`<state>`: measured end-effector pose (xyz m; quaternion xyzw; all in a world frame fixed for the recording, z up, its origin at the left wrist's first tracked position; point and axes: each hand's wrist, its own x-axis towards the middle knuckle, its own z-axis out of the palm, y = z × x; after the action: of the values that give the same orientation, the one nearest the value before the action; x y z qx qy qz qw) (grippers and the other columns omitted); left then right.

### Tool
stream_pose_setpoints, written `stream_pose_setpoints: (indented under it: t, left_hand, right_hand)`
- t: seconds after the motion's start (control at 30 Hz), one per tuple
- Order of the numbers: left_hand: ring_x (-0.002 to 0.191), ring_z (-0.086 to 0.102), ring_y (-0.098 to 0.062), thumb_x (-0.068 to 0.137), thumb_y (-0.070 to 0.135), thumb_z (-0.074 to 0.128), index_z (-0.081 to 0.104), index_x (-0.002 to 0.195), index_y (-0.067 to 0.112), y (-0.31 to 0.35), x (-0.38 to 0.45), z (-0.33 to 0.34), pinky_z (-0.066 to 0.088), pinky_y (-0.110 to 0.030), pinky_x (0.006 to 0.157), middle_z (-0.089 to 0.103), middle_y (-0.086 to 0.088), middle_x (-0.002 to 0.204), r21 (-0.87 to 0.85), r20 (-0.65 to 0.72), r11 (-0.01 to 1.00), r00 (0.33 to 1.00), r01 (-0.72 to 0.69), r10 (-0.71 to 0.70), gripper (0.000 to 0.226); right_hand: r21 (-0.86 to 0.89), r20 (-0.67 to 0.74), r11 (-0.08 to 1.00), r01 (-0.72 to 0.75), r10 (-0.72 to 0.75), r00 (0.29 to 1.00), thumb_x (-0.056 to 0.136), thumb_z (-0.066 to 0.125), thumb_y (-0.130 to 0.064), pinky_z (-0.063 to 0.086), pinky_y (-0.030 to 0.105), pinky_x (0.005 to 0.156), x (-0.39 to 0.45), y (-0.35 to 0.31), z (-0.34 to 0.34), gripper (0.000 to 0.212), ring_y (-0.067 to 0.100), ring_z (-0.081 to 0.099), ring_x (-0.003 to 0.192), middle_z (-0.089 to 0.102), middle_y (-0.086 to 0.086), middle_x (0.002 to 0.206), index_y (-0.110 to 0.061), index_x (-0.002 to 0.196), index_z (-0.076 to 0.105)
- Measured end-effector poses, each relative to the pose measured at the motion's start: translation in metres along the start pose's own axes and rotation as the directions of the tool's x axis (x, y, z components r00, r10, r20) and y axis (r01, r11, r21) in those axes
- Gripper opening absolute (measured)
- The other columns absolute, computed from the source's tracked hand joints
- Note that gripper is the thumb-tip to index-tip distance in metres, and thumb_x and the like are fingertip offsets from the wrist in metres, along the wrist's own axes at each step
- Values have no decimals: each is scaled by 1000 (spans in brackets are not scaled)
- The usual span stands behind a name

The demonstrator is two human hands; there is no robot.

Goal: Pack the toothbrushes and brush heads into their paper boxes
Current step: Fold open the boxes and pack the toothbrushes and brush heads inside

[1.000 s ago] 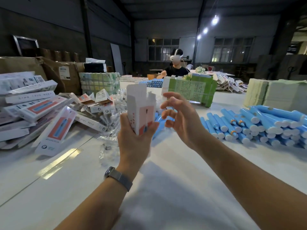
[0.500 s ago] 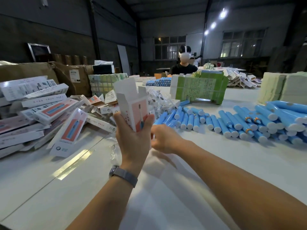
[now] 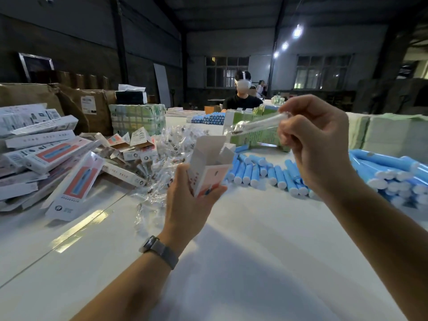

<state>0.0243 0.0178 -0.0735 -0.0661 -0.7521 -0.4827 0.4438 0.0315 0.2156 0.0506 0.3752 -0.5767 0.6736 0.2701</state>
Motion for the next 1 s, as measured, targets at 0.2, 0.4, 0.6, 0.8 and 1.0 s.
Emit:
stream_pose_setpoints:
  t: [0.2, 0.4, 0.6, 0.8, 1.0]
  left_hand:
    - [68, 59, -11, 66, 31, 92, 35, 88, 33, 2, -4, 3, 51, -27, 50, 59, 11, 84, -9, -6, 999, 999, 35, -35, 62]
    - [66, 55, -3, 64, 32, 93, 37, 86, 51, 2, -8, 7, 43, -15, 50, 57, 11, 79, 9, 43, 1000, 999, 7, -7, 63]
    - [73, 55, 7, 64, 32, 93, 36, 88, 57, 3, -8, 7, 43, -10, 51, 53, 18, 82, 27, 56, 999, 998, -33, 31, 67]
    - [71, 59, -7, 63, 35, 94, 37, 87, 54, 7, -11, 7, 47, -19, 51, 57, 11, 80, -5, 60, 1000, 998, -4, 5, 64]
    - [70, 59, -1, 65, 47, 84, 37, 90, 52, 17, -11, 8, 48, -18, 54, 58, 31, 84, -140, 135, 988, 990, 57, -38, 53]
  right_hand:
    - [-207, 52, 973, 101, -92, 994, 76, 59, -4, 37, 18, 47, -10, -1, 16, 18, 6, 43, 49, 55, -3, 56, -18, 81, 70]
    - [-359, -5, 922, 147, -159, 987, 78, 63, -17, 51, 31, 52, -16, 3, 21, 12, 10, 55, 54, 65, 2, 66, -18, 87, 71]
    - [-429, 38, 881, 199, -203, 979, 81, 65, -8, 50, 25, 54, -17, 8, 21, 13, 7, 55, 56, 65, 2, 67, -17, 90, 69]
    - [-591, 199, 773, 231, -138, 970, 81, 68, -12, 45, 16, 55, -20, 17, 22, 18, 5, 53, 56, 58, -11, 66, -22, 94, 60]
    - [-637, 323, 727, 256, -49, 945, 89, 65, -28, 45, 32, 72, -24, 33, 20, 15, 12, 54, 83, 53, -5, 91, -17, 90, 75]
